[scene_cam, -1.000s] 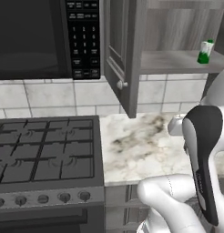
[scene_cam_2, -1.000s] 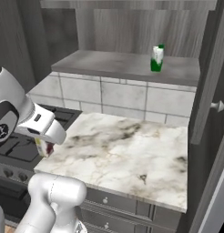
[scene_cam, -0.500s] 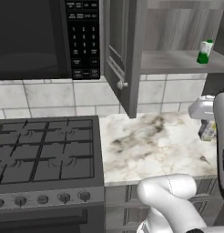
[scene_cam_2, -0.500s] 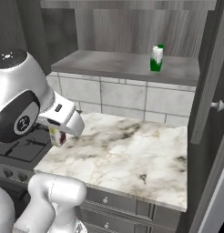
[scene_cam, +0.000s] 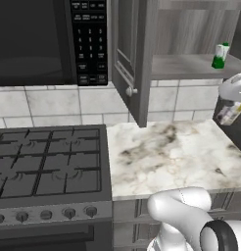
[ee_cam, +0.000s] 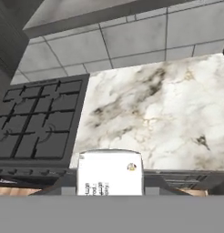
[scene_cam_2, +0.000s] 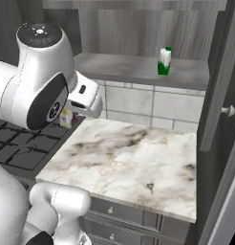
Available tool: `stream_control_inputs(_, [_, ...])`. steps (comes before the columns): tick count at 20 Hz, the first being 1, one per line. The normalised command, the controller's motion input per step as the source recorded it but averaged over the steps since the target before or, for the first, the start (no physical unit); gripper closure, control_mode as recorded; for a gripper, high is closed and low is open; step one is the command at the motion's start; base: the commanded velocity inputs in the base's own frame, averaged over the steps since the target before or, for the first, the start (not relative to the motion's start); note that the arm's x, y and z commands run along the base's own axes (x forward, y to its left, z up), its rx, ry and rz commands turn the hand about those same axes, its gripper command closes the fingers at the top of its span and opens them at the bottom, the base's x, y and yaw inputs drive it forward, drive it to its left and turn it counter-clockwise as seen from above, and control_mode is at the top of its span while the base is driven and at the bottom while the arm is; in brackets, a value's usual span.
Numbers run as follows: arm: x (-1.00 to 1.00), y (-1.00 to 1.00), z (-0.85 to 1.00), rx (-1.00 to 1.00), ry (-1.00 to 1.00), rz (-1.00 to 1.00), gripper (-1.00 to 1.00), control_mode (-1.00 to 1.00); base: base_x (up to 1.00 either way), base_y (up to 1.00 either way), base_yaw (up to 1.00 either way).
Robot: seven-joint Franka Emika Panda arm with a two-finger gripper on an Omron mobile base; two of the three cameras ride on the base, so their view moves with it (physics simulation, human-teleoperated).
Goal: Sort all alcoholic drinks to one cabinet, and non-alcoholic drinks to the other.
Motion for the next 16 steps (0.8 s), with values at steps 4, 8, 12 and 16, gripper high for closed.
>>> stream_control_inputs(4, [0.39,0.0,0.26,0.0,-0.26,0.03,1.0,-1.0,0.0,0.0,0.0])
stream_control_inputs(8, [0.15,0.0,0.25,0.0,-0.26,0.01,1.0,-1.0,0.0,0.0,0.0])
stream_control_inputs(12, [0.14,0.11,0.3,-0.03,-0.19,0.0,1.0,-1.0,0.0,0.0,0.0])
stream_control_inputs(16, [0.32,0.2,0.24,-0.07,-0.08,0.0,1.0,-1.0,0.0,0.0,0.0])
